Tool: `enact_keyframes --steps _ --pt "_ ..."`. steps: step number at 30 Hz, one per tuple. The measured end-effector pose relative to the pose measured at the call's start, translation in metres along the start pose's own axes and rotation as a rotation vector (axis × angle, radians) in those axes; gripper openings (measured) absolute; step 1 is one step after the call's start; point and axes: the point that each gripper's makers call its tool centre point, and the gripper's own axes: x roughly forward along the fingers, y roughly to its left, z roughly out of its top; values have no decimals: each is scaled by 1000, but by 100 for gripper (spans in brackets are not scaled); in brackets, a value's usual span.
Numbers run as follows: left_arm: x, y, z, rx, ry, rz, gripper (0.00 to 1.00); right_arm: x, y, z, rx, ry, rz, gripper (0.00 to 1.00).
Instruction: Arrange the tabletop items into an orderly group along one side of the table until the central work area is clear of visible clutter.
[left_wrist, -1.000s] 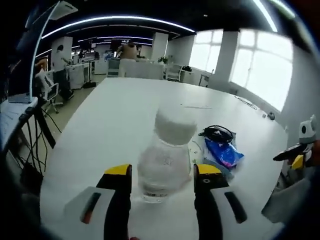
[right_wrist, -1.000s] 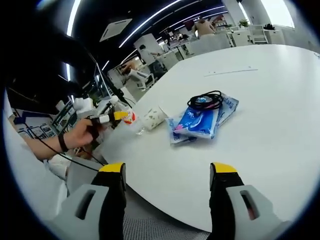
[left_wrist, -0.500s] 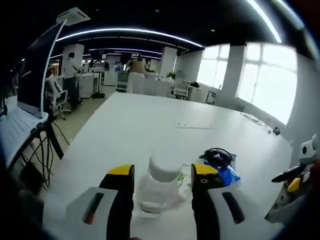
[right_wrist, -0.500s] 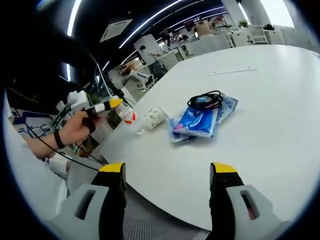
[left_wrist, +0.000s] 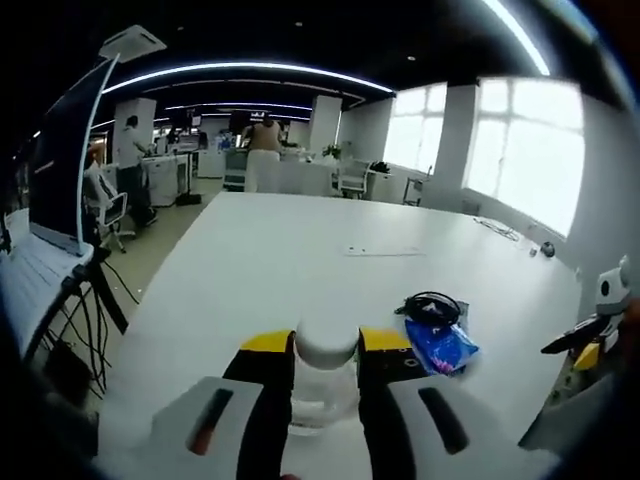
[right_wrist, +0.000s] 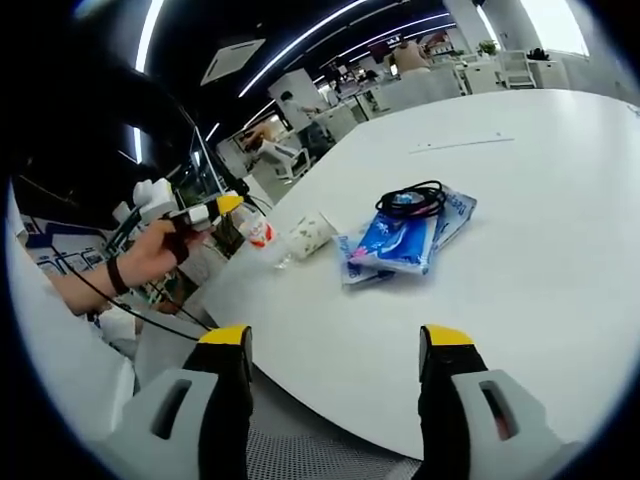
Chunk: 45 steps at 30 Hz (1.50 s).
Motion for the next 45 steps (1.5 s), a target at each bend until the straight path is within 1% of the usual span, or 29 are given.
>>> enact_keyframes --steps 3,7,8,10,11,13,14,16,18,19,23,30,33,39,41,45 --pt "0 -2 0 18 11 -26 22 0 0 1 1 -3 0 67" --pt "1 -4 0 38 24 -76 22 -1 0 2 0 -3 -1 67" --pt "1 -5 0 45 30 -102 22 -1 0 2 1 -3 -1 67" --pt "2 -13 0 39 37 -191 22 -1 0 2 1 -4 0 67" --pt "3 -10 0 52 39 -191 22 -1 0 1 2 -3 1 67" --pt "2 -13 -1 102 55 -238 22 -1 0 1 2 0 4 66" --pt "2 -11 -1 104 59 -245 22 -2 1 0 1 0 4 66" --pt "1 -13 -2 108 67 -284 22 -2 0 -1 3 1 3 66" --pt "1 -12 -2 114 76 -311 22 -3 -1 -2 6 3 1 66" --pt "1 -13 -2 129 84 -337 22 -4 -1 -3 6 4 0 66" --pt "1 -15 -4 167 109 -394 22 -6 -3 -4 9 1 -6 66" --pt "1 -16 -5 219 143 -448 22 -7 -5 -5 13 1 -14 67" --pt "2 -15 -6 211 152 -460 23 -7 -5 -5 14 0 -15 67" --pt "2 -16 -7 182 148 -450 24 -6 -4 -4 11 2 -13 67" --pt "3 -15 -7 152 138 -435 25 -6 -4 -4 10 1 -14 67" --pt "2 -16 -7 136 129 -420 27 -6 -5 -3 11 -3 -14 67"
